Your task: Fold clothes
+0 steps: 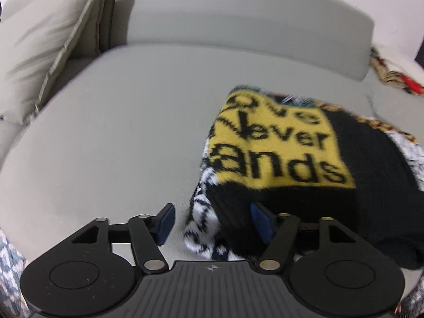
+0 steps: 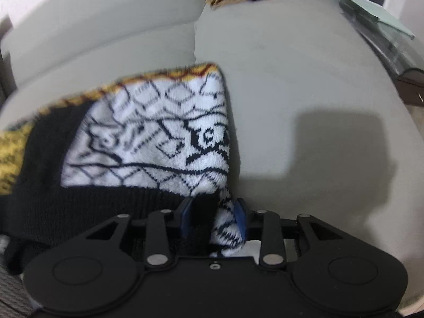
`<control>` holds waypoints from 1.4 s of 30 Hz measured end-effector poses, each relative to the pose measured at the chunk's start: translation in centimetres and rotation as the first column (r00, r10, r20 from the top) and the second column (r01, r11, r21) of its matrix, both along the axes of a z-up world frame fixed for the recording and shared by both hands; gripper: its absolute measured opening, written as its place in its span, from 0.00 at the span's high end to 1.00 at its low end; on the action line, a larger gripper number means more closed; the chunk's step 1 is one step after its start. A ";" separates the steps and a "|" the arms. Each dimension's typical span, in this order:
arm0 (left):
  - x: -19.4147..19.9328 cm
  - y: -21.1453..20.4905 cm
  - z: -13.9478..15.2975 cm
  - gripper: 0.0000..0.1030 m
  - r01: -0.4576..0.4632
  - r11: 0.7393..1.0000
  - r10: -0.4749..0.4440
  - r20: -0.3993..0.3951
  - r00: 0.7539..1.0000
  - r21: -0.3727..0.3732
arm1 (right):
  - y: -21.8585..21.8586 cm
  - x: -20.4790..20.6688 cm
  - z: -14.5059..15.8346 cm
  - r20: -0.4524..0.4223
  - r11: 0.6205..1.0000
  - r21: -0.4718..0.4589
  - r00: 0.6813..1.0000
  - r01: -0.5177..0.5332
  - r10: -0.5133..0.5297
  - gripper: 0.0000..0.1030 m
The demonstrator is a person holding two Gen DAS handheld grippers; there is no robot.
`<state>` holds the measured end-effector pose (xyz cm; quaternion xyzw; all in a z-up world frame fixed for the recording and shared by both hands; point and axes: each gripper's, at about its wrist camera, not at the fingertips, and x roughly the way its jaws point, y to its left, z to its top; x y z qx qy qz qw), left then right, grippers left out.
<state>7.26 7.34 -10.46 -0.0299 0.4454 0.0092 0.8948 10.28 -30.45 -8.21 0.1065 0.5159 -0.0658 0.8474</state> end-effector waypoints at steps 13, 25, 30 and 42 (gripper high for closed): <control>1.4 -0.5 1.3 0.83 0.032 0.999 -0.033 0.015 0.999 0.038 | 3.2 -2.8 2.4 0.188 0.983 0.166 0.981 -0.075 0.044 0.97; 0.3 -1.2 0.6 0.66 0.048 0.986 -0.053 0.024 0.998 0.157 | 5.4 -2.4 0.0 0.092 0.986 0.124 0.991 -0.108 0.097 0.93; -2.4 -1.8 3.6 0.51 0.057 0.983 -0.070 0.075 0.995 0.172 | 3.0 -5.8 2.2 0.171 0.961 0.268 0.985 -0.064 0.018 0.75; -5.4 -6.0 7.0 0.32 0.109 0.986 -0.129 0.163 0.978 0.124 | -3.4 -11.1 -1.8 0.121 0.730 0.657 0.929 0.189 -0.350 0.32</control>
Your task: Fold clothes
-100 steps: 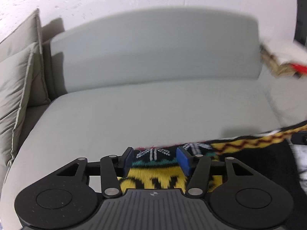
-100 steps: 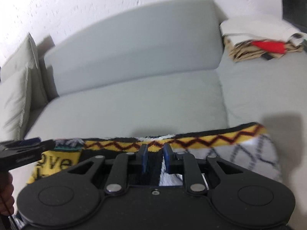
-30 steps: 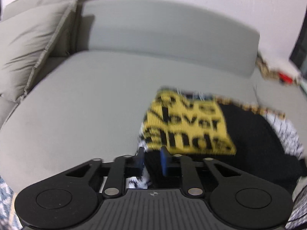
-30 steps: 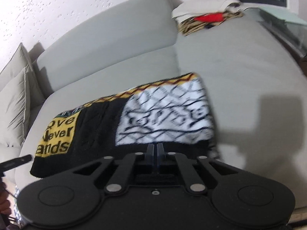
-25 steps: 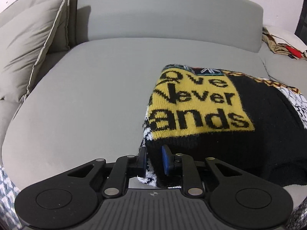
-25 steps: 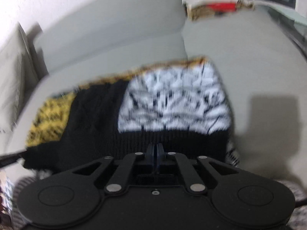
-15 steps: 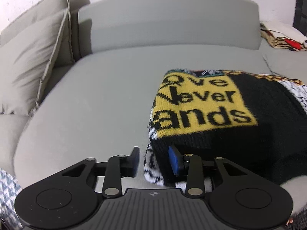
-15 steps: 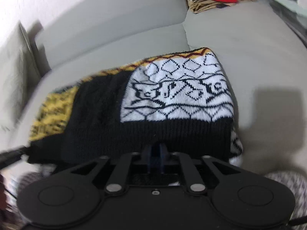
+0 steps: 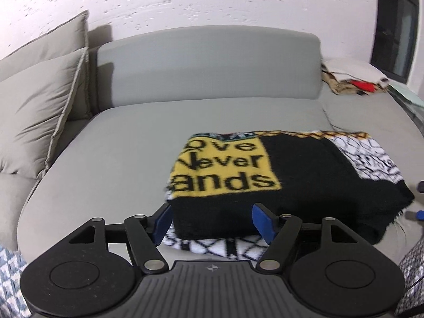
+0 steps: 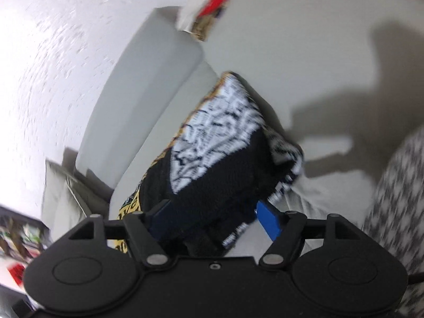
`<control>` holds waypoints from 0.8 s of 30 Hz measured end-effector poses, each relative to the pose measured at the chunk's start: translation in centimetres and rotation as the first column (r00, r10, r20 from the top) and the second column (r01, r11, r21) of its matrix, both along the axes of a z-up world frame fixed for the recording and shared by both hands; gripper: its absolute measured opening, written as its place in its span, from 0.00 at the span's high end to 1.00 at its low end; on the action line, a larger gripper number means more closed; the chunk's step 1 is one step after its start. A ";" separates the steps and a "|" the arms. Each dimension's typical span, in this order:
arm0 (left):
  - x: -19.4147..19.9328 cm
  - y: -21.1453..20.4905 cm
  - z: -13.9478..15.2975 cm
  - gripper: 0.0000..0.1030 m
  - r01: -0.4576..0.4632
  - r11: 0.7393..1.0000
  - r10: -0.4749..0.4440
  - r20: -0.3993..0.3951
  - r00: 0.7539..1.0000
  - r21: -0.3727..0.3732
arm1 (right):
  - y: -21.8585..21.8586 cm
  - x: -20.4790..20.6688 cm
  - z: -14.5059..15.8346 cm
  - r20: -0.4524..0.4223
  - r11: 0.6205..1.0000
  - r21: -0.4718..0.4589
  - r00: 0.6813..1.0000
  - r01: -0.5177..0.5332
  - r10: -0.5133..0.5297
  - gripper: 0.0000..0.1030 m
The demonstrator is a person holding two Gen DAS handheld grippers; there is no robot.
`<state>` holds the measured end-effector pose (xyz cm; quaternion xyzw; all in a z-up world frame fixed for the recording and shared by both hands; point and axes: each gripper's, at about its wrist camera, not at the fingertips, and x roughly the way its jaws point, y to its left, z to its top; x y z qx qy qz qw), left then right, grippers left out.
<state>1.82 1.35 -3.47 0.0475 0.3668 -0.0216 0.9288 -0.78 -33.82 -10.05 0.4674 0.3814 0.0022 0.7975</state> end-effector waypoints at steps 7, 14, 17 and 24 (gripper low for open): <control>0.0 -2.0 -1.0 0.28 0.028 0.999 -0.027 -0.036 0.999 0.030 | -0.8 0.6 -5.4 -0.049 0.977 0.190 0.995 0.097 -0.089 0.29; 0.4 -2.6 -2.0 0.27 0.013 1.000 -0.011 -0.076 0.997 0.025 | -0.9 1.5 -7.5 0.005 0.970 0.132 0.979 0.203 -0.206 0.25; 0.7 -2.9 -2.2 0.27 0.024 0.999 -0.022 -0.087 0.996 0.026 | -1.3 2.3 -8.5 0.027 0.959 0.119 0.964 0.259 -0.264 0.32; 1.0 -3.7 -2.4 0.27 0.041 0.998 -0.036 -0.097 0.995 0.054 | -1.6 3.6 -10.1 0.039 0.918 0.164 0.927 0.362 -0.372 0.42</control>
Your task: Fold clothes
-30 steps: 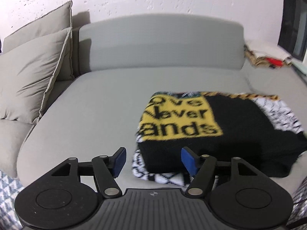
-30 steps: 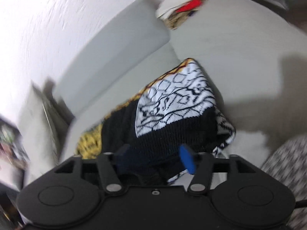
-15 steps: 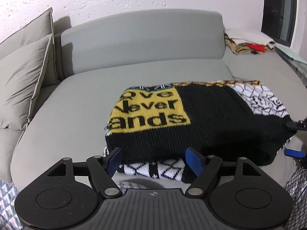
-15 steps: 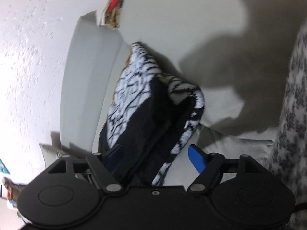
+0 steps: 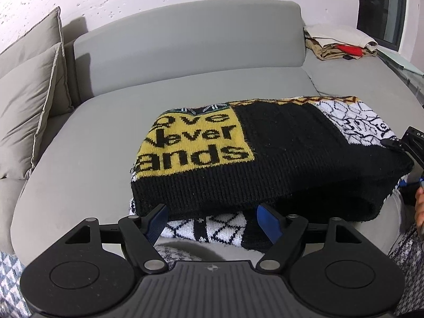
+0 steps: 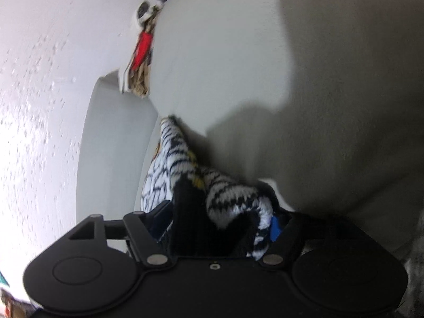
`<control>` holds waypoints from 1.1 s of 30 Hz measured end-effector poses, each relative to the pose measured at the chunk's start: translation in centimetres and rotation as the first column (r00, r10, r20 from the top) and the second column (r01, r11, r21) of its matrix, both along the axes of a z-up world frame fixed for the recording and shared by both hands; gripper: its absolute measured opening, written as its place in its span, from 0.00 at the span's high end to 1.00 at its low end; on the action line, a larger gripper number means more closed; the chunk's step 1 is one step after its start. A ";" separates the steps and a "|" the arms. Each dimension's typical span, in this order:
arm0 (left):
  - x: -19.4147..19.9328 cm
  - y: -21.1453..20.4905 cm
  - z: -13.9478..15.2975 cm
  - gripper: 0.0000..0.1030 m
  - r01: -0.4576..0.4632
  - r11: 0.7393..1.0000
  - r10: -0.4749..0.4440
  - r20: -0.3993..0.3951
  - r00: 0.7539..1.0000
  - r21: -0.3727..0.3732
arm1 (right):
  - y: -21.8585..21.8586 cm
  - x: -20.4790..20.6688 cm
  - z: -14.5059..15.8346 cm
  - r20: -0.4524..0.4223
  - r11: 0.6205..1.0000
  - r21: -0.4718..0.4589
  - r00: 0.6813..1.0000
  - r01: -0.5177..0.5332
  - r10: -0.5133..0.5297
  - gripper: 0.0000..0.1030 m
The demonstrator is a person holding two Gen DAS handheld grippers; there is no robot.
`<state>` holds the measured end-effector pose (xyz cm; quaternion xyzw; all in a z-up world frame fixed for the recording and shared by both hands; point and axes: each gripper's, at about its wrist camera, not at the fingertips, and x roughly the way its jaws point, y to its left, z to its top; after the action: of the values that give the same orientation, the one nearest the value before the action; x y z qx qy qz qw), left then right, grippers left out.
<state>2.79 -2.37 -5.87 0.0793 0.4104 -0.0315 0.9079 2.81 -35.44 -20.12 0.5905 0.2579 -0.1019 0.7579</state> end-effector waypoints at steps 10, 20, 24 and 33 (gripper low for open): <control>-0.1 0.0 0.2 0.27 0.027 0.999 -0.027 0.010 1.000 -0.026 | -0.3 1.3 1.6 0.015 0.998 -0.001 0.998 -0.062 0.062 0.57; 0.5 1.6 1.7 0.34 0.094 0.988 -0.093 0.016 0.996 -0.123 | -3.0 1.0 9.5 0.034 0.966 -0.242 0.994 -0.090 0.101 0.67; 3.4 3.1 1.4 0.41 0.157 0.965 -0.165 -0.025 0.986 -0.210 | -4.7 1.2 8.6 -0.001 0.916 -0.323 0.968 -0.238 0.251 0.66; 10.6 -4.3 -0.4 0.64 0.488 0.872 -0.487 -0.030 0.873 0.036 | -4.5 0.5 7.7 0.070 0.914 -0.326 0.958 -0.242 0.279 0.65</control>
<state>13.37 -6.68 -6.31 0.1987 0.3869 -0.2512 0.8647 3.28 -39.93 -12.38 0.4276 0.2709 -0.0052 0.8624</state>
